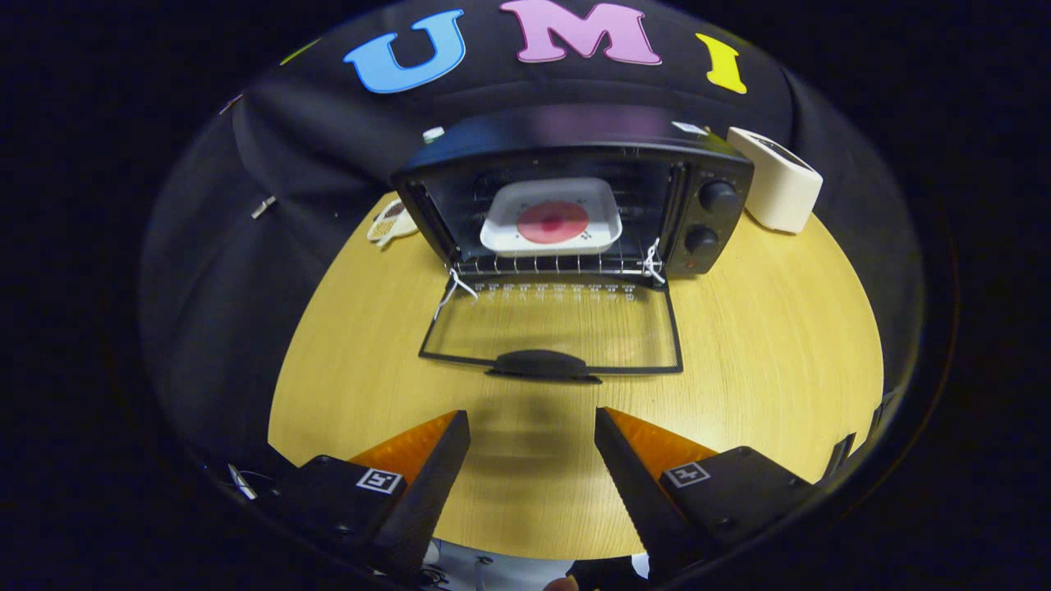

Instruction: Open the toaster oven, put the food inside, and close the toaster oven door.

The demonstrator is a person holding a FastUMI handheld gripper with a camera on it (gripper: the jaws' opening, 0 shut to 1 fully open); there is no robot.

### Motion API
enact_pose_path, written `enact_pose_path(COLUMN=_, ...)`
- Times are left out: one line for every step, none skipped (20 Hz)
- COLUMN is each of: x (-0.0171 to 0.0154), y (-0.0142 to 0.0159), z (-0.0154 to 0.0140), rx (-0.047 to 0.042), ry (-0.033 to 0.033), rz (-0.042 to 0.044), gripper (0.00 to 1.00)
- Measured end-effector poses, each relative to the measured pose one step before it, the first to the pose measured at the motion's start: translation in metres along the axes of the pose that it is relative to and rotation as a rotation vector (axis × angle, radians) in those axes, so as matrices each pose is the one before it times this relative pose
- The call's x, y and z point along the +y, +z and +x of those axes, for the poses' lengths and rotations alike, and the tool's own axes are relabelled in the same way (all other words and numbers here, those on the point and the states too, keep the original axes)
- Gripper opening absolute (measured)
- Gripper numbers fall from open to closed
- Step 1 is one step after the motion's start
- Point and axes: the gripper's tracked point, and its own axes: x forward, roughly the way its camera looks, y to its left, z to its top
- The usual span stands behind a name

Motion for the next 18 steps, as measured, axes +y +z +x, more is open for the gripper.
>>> enact_pose_path(x=-0.00182, y=-0.00934, z=0.00596, rx=0.02144, ry=-0.01727, rz=-0.00661, gripper=0.99)
enact_pose_path(x=-0.00394, y=-0.00534, z=0.00786, rx=0.01608, ry=-0.01659, rz=-0.01083, gripper=0.99)
enact_pose_path(x=-0.00251, y=-0.00469, z=0.00771, rx=0.01773, ry=-0.01601, rz=-0.01059, gripper=0.99)
enact_pose_path(x=-0.00066, y=-0.00226, z=0.00668, rx=0.01405, ry=-0.01140, rz=-0.00900, gripper=0.99)
enact_pose_path(x=-0.00028, y=-0.00131, z=0.00671, rx=0.01103, ry=-0.01151, rz=-0.00588, gripper=0.99)
enact_pose_path(x=-0.00054, y=0.00040, z=0.00615, rx=0.00822, ry=-0.01206, rz=-0.00475, gripper=1.00)
enact_pose_path(x=0.00022, y=0.00085, z=0.00570, rx=0.00692, ry=-0.00770, rz=0.00153, gripper=1.00)
enact_pose_path(x=0.00094, y=0.00138, z=0.00518, rx=0.00586, ry=-0.00601, rz=0.00628, gripper=0.99)
enact_pose_path(x=-0.00048, y=0.00130, z=0.00467, rx=0.00302, ry=-0.01001, rz=0.00580, gripper=0.99)
enact_pose_path(x=-0.00115, y=0.00189, z=0.00519, rx=0.00036, ry=-0.01347, rz=0.00436, gripper=0.99)
enact_pose_path(x=-0.00238, y=0.00148, z=0.00437, rx=-0.00089, ry=-0.01671, rz=0.00255, gripper=1.00)
enact_pose_path(x=-0.00325, y=0.00060, z=0.00461, rx=0.00098, ry=-0.01732, rz=0.00333, gripper=0.99)
enact_pose_path(x=-0.00133, y=0.00076, z=0.00440, rx=0.00154, ry=-0.01107, rz=0.00449, gripper=0.99)
enact_pose_path(x=-0.00126, y=0.00289, z=0.00362, rx=-0.00383, ry=-0.00862, rz=0.00506, gripper=1.00)
enact_pose_path(x=-0.00098, y=0.00223, z=0.00423, rx=-0.00442, ry=-0.00469, rz=0.00262, gripper=1.00)
enact_pose_path(x=-0.00082, y=0.00200, z=0.00403, rx=-0.00362, ry=-0.00304, rz=-0.00242, gripper=0.99)
enact_pose_path(x=0.00047, y=0.00402, z=0.00060, rx=-0.01098, ry=0.00776, rz=0.00025, gripper=0.99)
enact_pose_path(x=-0.00179, y=0.00432, z=0.00198, rx=-0.01241, ry=-0.00773, rz=-0.00610, gripper=1.00)
